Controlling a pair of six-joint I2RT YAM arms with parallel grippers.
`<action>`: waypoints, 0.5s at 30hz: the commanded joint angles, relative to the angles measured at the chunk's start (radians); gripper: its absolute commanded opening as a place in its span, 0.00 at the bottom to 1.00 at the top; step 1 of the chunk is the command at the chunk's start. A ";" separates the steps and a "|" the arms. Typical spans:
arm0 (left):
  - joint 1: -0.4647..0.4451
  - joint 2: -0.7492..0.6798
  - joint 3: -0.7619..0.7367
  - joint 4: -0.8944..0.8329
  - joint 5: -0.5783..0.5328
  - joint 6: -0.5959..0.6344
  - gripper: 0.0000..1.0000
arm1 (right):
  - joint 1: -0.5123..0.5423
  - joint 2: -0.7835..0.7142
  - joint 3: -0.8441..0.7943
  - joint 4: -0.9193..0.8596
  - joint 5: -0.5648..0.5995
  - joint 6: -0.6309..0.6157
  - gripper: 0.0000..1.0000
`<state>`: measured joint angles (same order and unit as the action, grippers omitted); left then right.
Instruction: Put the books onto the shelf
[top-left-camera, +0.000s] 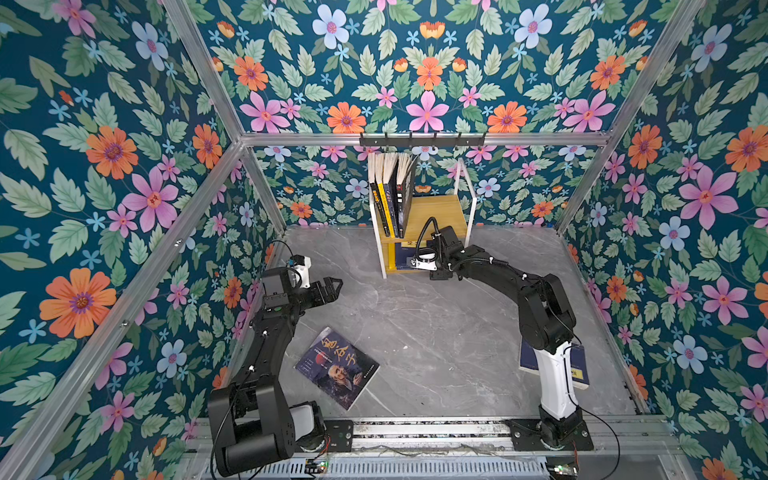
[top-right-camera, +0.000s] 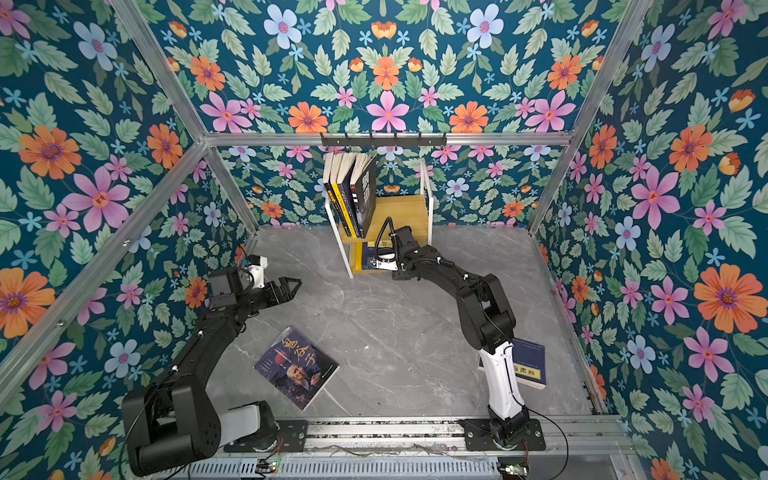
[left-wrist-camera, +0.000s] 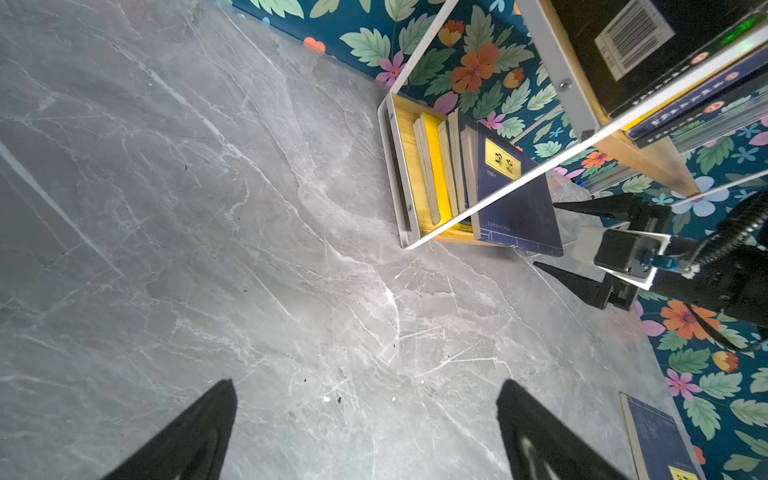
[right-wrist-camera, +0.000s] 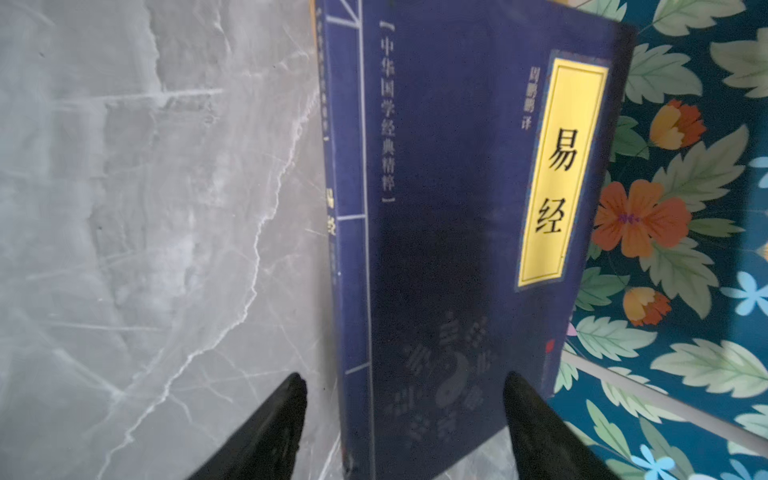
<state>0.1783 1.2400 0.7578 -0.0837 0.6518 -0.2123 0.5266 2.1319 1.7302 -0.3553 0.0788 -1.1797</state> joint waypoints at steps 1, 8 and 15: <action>0.002 0.001 -0.001 0.026 0.011 -0.009 1.00 | 0.002 -0.007 0.011 -0.025 -0.031 0.034 0.75; 0.007 -0.002 0.000 0.027 0.013 -0.015 1.00 | 0.001 0.019 0.024 0.040 0.007 0.046 0.71; 0.010 -0.010 -0.005 0.026 0.009 -0.015 1.00 | 0.001 0.051 0.063 0.065 0.018 0.054 0.67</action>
<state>0.1879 1.2350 0.7525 -0.0822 0.6540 -0.2298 0.5262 2.1765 1.7767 -0.3214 0.0875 -1.1385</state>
